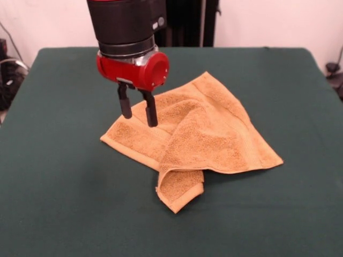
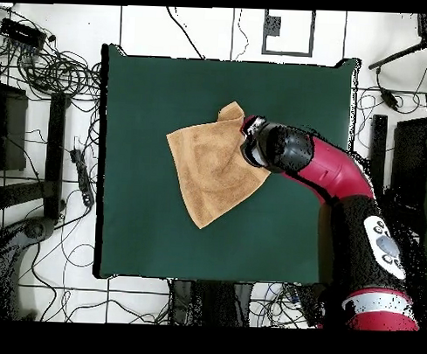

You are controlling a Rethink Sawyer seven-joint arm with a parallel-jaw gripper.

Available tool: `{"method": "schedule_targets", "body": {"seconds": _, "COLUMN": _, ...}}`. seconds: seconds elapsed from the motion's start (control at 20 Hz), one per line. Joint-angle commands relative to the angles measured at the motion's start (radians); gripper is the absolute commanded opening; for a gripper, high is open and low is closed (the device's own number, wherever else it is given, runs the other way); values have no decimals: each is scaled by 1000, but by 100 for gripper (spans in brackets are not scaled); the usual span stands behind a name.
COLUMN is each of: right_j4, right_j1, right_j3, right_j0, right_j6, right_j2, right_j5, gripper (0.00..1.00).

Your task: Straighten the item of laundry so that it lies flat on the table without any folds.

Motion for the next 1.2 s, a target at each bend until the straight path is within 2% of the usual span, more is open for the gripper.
{"method": "schedule_targets", "body": {"seconds": 0.05, "right_j4": -55, "right_j1": 7, "right_j3": 119, "right_j0": 44, "right_j6": 68, "right_j2": 16, "right_j5": -43, "gripper": 100}}
{"method": "schedule_targets", "body": {"seconds": 0.35, "right_j4": -61, "right_j1": -74, "right_j3": 137, "right_j0": 51, "right_j6": 47, "right_j2": -42, "right_j5": 57, "gripper": 100}}
{"method": "schedule_targets", "body": {"seconds": 0.65, "right_j4": -69, "right_j1": -162, "right_j3": 185, "right_j0": 18, "right_j6": -4, "right_j2": -52, "right_j5": 134, "gripper": 100}}
{"method": "schedule_targets", "body": {"seconds": 0.85, "right_j4": -82, "right_j1": -169, "right_j3": 247, "right_j0": -8, "right_j6": 18, "right_j2": -35, "right_j5": 44, "gripper": 100}}
{"method": "schedule_targets", "body": {"seconds": 1.2, "right_j4": -93, "right_j1": -141, "right_j3": 275, "right_j0": 7, "right_j6": 90, "right_j2": -32, "right_j5": -45, "gripper": 100}}
